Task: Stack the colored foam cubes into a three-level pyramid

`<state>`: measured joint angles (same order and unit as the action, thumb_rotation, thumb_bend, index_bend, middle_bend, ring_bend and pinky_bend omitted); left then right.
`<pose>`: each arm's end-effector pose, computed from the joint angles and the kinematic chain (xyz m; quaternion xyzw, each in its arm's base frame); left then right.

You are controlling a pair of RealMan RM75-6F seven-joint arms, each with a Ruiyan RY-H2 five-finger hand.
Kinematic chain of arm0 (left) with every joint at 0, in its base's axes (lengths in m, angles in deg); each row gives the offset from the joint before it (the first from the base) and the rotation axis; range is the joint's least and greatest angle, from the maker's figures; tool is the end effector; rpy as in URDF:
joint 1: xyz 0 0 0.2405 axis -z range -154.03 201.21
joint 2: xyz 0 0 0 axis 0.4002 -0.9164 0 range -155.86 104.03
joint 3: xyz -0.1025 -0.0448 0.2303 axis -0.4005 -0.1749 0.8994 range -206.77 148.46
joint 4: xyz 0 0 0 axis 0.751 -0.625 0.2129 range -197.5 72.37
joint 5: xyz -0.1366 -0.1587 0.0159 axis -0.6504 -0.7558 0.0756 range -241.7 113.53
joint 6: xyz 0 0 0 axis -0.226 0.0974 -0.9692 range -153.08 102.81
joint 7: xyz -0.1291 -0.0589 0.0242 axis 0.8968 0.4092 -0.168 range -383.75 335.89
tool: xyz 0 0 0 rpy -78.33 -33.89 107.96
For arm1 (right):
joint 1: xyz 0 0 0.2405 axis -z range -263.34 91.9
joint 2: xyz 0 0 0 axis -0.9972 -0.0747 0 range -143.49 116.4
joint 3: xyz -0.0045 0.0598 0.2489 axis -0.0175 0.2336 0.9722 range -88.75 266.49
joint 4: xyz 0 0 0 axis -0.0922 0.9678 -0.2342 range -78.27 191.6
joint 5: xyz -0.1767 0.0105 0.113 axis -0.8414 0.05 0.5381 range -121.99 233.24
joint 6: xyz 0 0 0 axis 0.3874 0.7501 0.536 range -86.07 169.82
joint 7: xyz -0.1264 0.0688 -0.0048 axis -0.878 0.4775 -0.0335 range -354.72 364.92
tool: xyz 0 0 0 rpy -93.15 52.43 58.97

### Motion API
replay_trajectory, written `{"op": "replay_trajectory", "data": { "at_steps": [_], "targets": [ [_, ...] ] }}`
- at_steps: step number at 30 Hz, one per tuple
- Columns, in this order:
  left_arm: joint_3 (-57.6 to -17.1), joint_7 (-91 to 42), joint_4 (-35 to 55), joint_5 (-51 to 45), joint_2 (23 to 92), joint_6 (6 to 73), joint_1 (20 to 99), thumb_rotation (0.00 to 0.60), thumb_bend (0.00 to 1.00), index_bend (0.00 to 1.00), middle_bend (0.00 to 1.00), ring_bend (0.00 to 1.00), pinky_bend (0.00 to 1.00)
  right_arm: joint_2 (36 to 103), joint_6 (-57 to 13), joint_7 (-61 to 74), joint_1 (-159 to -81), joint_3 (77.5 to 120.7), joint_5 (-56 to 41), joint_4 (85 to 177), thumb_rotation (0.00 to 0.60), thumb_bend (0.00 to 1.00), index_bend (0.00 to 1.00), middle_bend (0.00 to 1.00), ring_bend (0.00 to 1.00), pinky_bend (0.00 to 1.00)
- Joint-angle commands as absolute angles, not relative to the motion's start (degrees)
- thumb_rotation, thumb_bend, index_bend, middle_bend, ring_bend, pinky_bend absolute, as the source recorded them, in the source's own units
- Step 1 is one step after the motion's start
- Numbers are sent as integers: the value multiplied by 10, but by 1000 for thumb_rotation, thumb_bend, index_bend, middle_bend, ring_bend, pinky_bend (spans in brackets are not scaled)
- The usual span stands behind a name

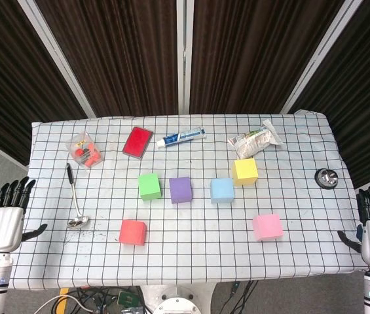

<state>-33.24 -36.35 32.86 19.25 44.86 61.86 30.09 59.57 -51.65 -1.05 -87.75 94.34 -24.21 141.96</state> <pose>-0.2865 0.1916 0.1277 -0.5876 -0.3647 -0.3879 0.6093 -0.3325 -0.1716 0.1509 0.5212 -0.3504 0.3800 0.6791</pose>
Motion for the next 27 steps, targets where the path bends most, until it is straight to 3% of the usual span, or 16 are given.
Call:
{"op": "replay_trajectory", "data": {
  "at_steps": [1, 27],
  "targets": [
    [-332, -365, 329, 193, 449, 616, 302, 600, 0, 44, 35, 0, 0, 595, -515, -10, -876, 945, -243, 1420, 600, 9, 0, 0, 0, 0],
    [-331, -348, 338, 195, 443, 613, 300, 600, 0, 42, 35, 0, 0, 588, -497, -20, -870, 954, -247, 1434, 600, 10, 0, 0, 0, 0]
  ]
}}
